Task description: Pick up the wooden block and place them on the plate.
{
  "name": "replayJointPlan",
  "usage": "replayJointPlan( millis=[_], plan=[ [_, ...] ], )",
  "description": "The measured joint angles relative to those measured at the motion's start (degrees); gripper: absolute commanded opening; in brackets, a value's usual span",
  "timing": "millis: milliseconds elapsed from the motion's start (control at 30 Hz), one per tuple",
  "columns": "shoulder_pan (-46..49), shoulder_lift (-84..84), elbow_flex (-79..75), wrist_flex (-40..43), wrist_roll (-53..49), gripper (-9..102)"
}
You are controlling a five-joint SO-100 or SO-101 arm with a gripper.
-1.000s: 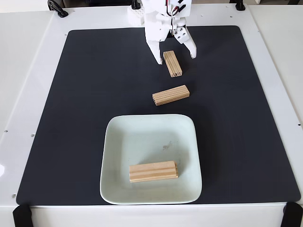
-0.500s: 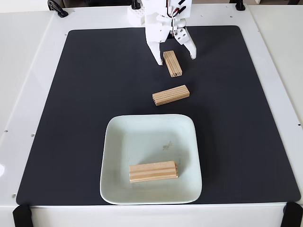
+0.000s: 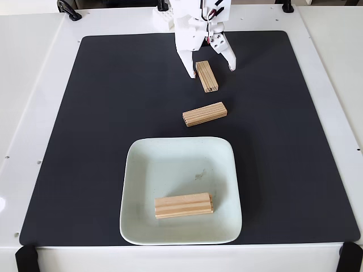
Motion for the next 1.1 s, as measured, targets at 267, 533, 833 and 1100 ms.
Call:
replayJointPlan(
  millis=[267, 533, 833, 1100],
  plan=[
    [-0.97, 0.00, 0.00, 0.00, 0.00, 40],
    [-0.97, 0.00, 0.00, 0.00, 0.00, 40],
    [-1.76, 0.00, 0.00, -4.22, 1.85, 39],
    [-2.11, 0.00, 0.00, -4.22, 2.20, 39]
  ],
)
